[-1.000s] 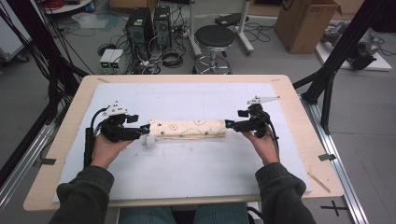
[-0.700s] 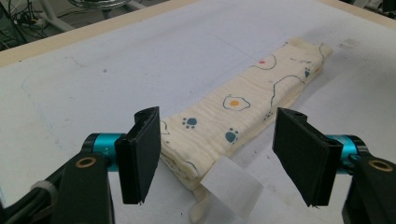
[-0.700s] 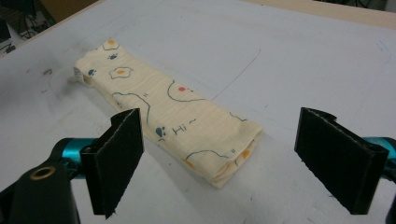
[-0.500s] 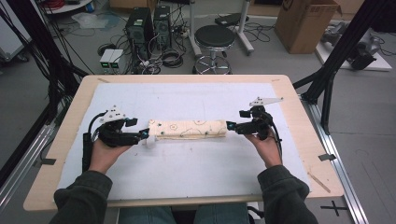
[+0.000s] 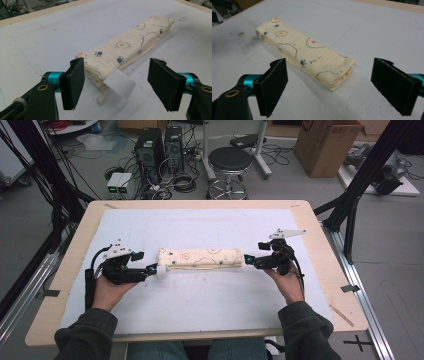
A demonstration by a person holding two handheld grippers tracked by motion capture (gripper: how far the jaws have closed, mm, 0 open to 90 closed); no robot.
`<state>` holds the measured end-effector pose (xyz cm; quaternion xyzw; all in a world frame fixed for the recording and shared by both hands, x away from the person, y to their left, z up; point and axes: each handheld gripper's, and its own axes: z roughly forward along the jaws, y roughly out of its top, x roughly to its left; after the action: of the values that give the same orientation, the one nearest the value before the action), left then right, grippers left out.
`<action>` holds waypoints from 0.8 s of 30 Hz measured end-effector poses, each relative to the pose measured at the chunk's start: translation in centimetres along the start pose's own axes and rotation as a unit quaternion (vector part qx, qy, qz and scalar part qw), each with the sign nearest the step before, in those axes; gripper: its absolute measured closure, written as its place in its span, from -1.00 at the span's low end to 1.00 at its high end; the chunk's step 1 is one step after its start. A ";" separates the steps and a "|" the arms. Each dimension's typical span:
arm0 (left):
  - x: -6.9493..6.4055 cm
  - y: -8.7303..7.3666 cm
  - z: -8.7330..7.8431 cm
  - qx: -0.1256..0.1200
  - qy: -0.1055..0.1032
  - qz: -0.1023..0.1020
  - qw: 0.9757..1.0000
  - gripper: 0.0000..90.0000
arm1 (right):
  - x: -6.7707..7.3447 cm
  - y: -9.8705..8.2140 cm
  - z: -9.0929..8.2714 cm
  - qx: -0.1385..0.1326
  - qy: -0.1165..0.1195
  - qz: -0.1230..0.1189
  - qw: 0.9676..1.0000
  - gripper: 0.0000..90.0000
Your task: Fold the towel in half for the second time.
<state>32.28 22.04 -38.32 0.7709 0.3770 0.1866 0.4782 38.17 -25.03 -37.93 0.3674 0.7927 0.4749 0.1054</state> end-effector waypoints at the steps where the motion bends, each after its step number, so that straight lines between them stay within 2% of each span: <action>1: 0.0 -0.1 -0.1 0.000 -0.001 0.001 1.000 -0.33 | 0.0 -0.1 -0.1 0.000 0.000 0.000 1.000 -0.71; 9: -0.5 -0.8 -0.6 0.002 0.002 0.007 1.000 -0.38 | 0.5 -0.9 -0.3 0.003 -0.001 -0.011 1.000 -0.72; 24: -0.8 -2.0 -1.7 0.002 -0.001 0.003 1.000 -0.48 | 1.6 -2.6 -1.2 -0.004 -0.001 -0.020 1.000 -0.73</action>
<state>29.85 22.95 -39.22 0.7728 0.3749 0.1866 0.4768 35.19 -25.48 -39.13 0.3514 0.7980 0.4754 0.1171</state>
